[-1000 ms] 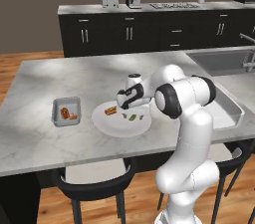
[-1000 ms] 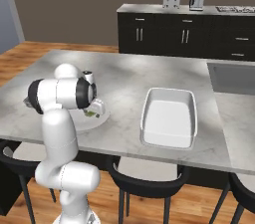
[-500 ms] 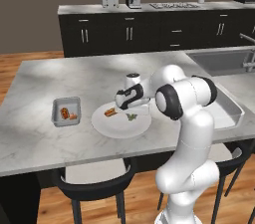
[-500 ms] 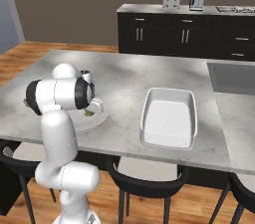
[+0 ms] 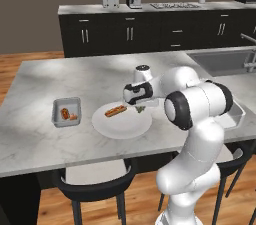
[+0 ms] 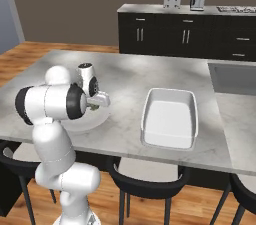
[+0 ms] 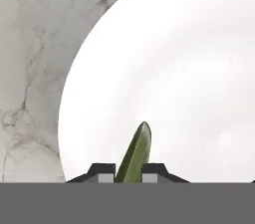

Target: Place one cooked food and one vegetable from the large plate to each tupperware container.

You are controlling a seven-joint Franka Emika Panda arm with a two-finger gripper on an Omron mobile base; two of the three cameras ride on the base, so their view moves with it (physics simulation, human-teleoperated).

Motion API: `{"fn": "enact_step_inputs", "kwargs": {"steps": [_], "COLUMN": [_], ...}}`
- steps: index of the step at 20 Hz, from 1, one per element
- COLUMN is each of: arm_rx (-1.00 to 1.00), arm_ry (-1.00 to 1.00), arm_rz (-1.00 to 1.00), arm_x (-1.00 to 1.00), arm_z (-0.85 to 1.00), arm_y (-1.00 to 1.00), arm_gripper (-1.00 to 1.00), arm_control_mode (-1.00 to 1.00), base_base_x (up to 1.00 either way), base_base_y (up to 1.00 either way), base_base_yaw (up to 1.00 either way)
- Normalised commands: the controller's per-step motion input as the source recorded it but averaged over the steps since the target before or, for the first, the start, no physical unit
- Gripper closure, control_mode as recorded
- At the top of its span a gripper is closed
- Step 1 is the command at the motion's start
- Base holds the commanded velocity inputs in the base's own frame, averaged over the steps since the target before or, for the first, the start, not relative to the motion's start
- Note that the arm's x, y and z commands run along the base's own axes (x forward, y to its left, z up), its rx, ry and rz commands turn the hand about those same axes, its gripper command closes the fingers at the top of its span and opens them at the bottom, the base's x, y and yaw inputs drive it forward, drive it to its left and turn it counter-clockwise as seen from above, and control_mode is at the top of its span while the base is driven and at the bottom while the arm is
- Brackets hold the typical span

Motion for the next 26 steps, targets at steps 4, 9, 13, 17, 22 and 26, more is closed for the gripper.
{"fn": "enact_step_inputs", "kwargs": {"steps": [4,9,13,17,22,26], "arm_rx": [0.00,0.00,-0.08,-0.07,-0.04,-0.02], "arm_ry": [0.02,0.18,0.27,0.09,0.01,0.00], "arm_rz": [0.28,0.25,0.06,0.00,0.00,0.00], "arm_x": [-0.22,-0.04,0.00,-0.35,-0.56,-0.31], "arm_z": [0.97,1.00,0.54,-0.02,-0.12,-0.24], "arm_y": [-0.86,-0.89,-0.95,-1.00,-1.00,-0.88], "arm_gripper": [1.00,1.00,1.00,1.00,1.00,1.00], "arm_control_mode": [-1.00,-1.00,-1.00,-1.00,-1.00,-1.00], "base_base_x": [0.00,0.00,0.00,0.00,0.00,0.00], "base_base_y": [0.00,0.00,0.00,0.00,0.00,0.00], "base_base_yaw": [0.00,0.00,0.00,0.00,0.00,0.00]}}
